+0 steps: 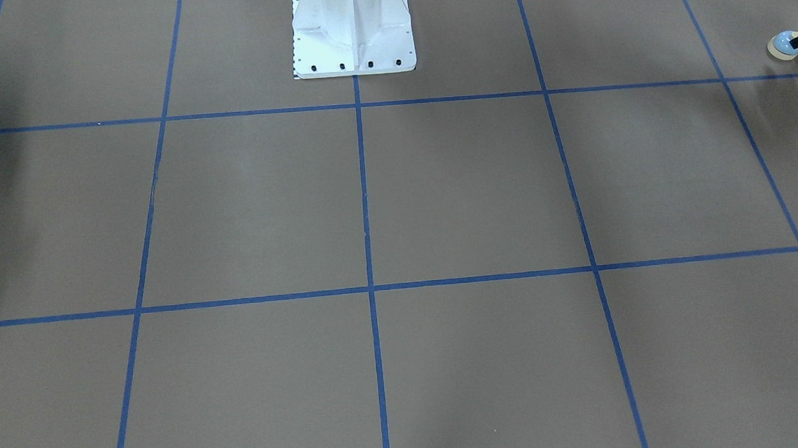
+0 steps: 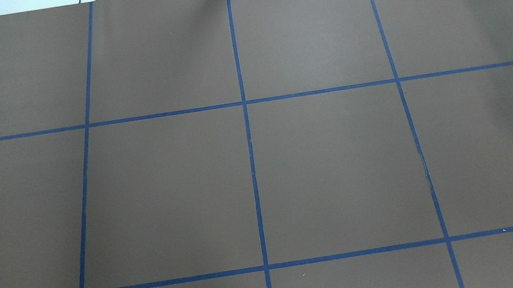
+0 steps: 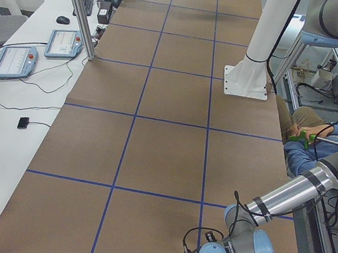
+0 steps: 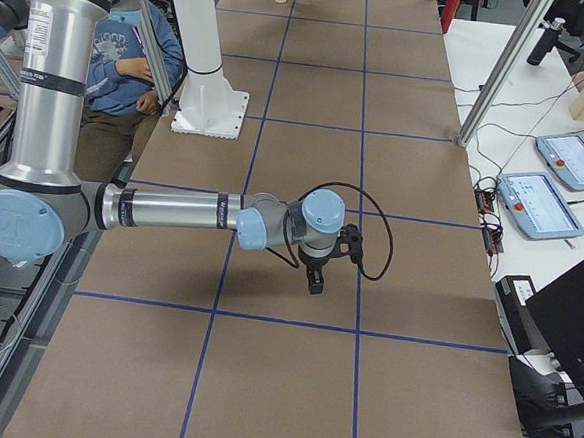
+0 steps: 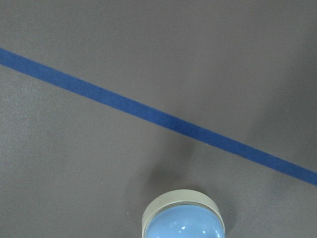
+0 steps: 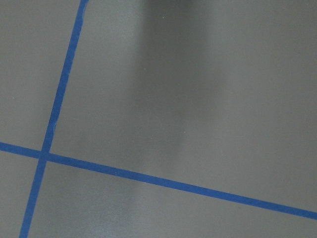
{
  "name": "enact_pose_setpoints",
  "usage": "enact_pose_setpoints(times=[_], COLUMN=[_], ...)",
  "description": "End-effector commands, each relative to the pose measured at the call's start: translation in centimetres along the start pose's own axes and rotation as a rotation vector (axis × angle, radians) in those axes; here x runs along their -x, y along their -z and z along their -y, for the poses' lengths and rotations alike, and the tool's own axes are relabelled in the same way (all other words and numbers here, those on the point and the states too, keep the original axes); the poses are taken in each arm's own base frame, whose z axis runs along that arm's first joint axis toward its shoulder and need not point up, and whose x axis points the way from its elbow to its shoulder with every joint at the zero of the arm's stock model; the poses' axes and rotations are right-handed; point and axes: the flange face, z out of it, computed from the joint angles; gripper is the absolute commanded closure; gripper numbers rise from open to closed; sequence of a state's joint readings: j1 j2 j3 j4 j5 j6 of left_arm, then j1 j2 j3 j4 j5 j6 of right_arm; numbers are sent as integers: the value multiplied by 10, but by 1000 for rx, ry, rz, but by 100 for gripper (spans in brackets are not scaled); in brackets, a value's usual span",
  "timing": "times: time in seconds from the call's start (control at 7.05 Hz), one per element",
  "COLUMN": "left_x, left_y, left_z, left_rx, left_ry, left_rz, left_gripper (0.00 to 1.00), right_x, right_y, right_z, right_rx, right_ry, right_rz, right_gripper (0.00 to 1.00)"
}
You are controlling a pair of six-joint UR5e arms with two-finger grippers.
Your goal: Place and press bell with both arms
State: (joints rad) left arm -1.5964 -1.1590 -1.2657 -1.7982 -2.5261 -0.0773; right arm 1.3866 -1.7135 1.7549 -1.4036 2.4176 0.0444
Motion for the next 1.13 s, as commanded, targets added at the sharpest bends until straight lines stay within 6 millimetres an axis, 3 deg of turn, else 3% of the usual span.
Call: enact_pose_setpoints(times=[0.0, 0.99], left_x=[6, 12], left_y=[-7, -15], left_z=[-3, 0], left_rx=[17, 38], left_ry=[33, 58], left_rz=[-37, -86], left_gripper=[1, 1], right_x=[0, 1], right_y=[0, -2], right_z=[0, 1], right_rx=[1, 3], right_ry=[1, 1], right_rz=[0, -1], right_gripper=[0, 0])
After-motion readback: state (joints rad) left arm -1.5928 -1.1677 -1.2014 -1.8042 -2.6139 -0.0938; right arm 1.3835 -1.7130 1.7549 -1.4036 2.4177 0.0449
